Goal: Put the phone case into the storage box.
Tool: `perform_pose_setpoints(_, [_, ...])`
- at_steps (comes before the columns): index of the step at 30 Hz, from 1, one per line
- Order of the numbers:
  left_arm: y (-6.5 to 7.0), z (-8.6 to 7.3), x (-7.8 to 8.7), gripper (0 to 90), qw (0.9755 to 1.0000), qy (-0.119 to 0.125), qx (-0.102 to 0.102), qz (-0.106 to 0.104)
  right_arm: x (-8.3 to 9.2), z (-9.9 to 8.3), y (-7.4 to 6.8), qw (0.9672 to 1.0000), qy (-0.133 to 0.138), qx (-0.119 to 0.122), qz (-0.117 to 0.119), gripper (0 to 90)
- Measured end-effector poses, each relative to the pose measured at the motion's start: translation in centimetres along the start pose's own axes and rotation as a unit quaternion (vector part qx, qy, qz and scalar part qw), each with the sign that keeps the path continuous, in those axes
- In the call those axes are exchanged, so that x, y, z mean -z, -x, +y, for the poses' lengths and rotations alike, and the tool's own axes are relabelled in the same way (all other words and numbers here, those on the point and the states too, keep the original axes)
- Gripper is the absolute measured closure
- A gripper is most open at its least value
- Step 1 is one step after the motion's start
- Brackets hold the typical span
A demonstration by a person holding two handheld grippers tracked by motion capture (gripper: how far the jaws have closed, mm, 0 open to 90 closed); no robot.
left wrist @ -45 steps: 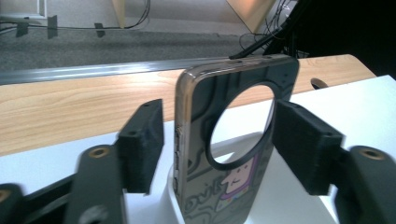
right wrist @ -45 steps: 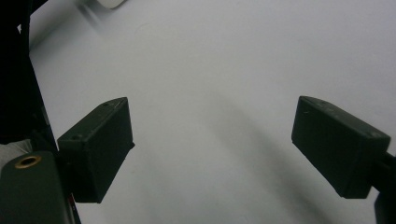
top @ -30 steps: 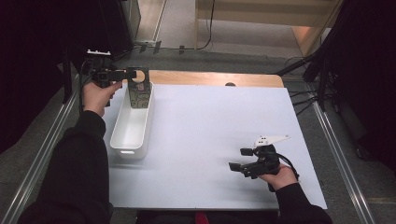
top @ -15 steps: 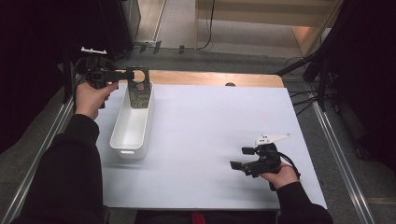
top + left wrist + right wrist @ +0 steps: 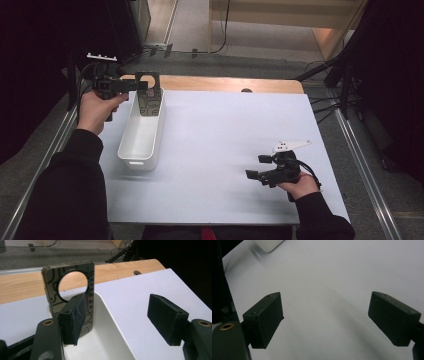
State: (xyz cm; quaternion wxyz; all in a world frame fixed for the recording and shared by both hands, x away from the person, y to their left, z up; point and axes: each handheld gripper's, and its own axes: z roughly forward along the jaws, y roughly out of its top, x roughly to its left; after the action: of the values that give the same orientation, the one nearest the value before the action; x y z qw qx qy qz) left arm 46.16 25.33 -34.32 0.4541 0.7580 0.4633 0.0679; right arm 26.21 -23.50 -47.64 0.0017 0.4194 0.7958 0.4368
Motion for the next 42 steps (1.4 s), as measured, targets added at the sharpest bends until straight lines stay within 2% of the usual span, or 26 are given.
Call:
perform_pose_setpoints(10, [2.1, -0.5, 0.9, 30.9, 0.9995, -0.004, -0.026, -0.019, 0.1, 0.1, -0.2, 1.0000, -0.004, 0.005, -0.001, 11.7])
perform_pose_setpoints(15, [2.9, -0.9, 1.0, 31.3, 0.9985, -0.009, -0.027, -0.047, 0.4, -0.2, -0.2, 1.0000, -0.003, 0.005, -0.001, 11.7])
perform_pose_setpoints(24, [4.9, -1.6, 1.3, 31.2, 0.9964, -0.010, -0.062, -0.056, 0.9, -0.6, -0.4, 1.0000, 0.000, 0.004, -0.005, 11.7])
perform_pose_setpoints(30, [5.4, -2.5, 1.2, 31.2, 0.9959, -0.013, -0.070, -0.056, 1.1, -0.8, -0.5, 1.0000, -0.001, 0.004, -0.004, 11.7])
perform_pose_setpoints(34, [5.8, -3.3, 1.2, 31.2, 0.9956, -0.004, -0.079, -0.050, 1.2, -1.0, -0.6, 1.0000, -0.001, 0.003, -0.004, 11.7])
perform_pose_setpoints(36, [5.8, -3.8, 1.1, 31.2, 0.9952, 0.000, -0.078, -0.060, 1.3, -1.0, -0.6, 1.0000, -0.002, 0.003, -0.002, 11.7])
perform_pose_setpoints(42, [6.4, -5.3, 0.8, 31.2, 0.9943, -0.003, -0.083, -0.067, 1.2, -1.1, -0.6, 1.0000, -0.003, 0.002, 0.000, 11.7])
